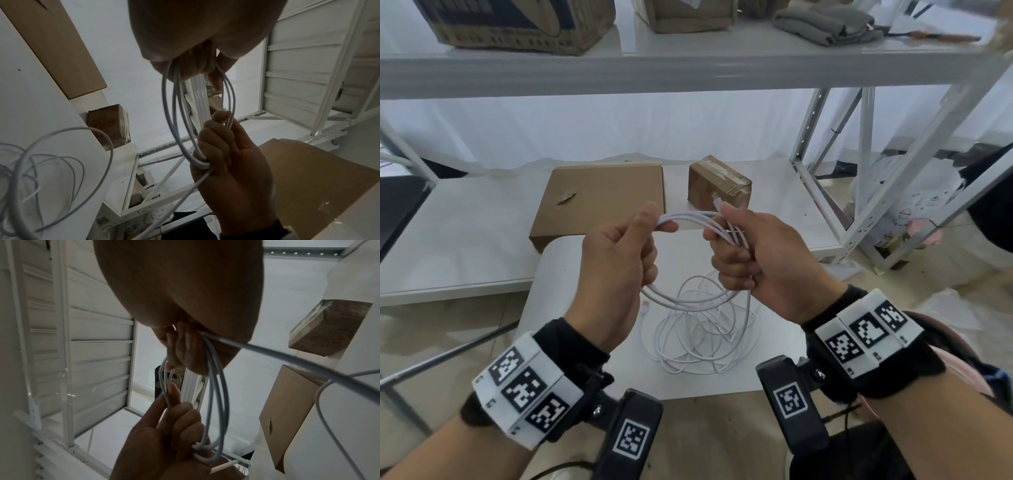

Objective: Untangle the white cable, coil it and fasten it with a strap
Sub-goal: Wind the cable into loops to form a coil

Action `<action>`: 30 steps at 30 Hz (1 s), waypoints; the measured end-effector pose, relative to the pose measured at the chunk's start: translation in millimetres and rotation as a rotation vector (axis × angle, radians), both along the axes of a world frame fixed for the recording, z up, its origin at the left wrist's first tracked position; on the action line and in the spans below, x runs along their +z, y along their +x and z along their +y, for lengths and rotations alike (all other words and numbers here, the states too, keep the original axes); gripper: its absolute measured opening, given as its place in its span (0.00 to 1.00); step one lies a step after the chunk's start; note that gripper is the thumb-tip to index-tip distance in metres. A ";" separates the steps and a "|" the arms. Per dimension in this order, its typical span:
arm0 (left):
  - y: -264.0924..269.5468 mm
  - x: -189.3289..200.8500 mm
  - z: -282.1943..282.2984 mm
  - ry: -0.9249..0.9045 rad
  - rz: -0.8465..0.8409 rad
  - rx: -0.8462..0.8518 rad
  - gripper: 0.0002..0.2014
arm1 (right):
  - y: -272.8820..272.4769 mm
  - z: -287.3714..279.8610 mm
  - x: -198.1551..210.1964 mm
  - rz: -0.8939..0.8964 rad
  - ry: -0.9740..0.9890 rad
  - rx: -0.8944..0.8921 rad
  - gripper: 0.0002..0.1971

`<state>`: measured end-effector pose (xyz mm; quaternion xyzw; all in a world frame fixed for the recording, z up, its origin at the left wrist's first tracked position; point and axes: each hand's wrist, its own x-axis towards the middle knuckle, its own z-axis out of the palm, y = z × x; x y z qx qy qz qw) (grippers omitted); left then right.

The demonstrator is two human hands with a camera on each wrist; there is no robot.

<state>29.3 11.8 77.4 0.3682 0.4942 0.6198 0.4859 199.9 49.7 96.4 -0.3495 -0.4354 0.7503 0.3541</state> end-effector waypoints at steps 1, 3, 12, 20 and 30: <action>-0.1 -0.1 0.2 0.004 0.012 -0.004 0.20 | 0.3 0.1 0.4 -0.011 0.002 0.009 0.21; 0.3 1.0 -0.1 0.013 0.035 -0.010 0.18 | -0.7 -0.3 0.1 -0.044 0.023 0.013 0.22; -0.9 3.7 -2.5 -0.002 -0.082 -0.052 0.16 | -3.8 -1.9 -3.9 -0.030 0.017 -0.024 0.26; -3.0 6.1 -3.0 -0.009 -0.126 -0.052 0.18 | -2.6 -1.9 -1.2 0.009 0.041 0.064 0.18; 8.1 3.6 -9.6 -0.095 -0.663 -0.128 0.21 | -16.0 -4.8 -0.6 0.043 0.045 -0.194 0.22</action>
